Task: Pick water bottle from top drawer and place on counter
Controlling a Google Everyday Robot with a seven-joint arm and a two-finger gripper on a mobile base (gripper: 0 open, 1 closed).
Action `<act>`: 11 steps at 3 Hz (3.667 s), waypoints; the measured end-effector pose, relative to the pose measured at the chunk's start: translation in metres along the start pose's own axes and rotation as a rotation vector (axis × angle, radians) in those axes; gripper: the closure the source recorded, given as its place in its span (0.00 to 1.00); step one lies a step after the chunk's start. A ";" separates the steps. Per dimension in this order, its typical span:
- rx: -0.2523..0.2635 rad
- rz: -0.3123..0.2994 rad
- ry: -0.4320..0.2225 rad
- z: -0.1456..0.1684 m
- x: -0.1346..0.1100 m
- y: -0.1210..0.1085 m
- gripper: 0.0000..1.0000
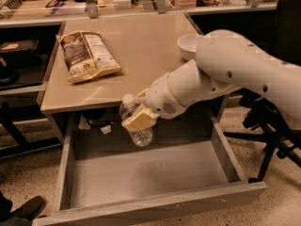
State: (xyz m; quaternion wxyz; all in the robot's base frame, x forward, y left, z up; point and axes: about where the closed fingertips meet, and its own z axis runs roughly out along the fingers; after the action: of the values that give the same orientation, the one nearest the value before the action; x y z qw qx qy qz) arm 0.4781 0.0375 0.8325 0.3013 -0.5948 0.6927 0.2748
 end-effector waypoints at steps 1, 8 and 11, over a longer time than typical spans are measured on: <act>0.019 -0.048 0.008 -0.024 -0.032 -0.008 1.00; 0.037 -0.066 -0.059 -0.088 -0.088 -0.108 1.00; -0.012 -0.035 -0.035 -0.078 -0.090 -0.181 1.00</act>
Offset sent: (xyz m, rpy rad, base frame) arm 0.0390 0.0034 0.1181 -0.0704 -0.1341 0.0386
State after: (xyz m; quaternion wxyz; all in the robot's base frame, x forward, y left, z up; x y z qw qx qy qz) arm 0.6601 0.0134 0.9475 0.3146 -0.6036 0.6752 0.2841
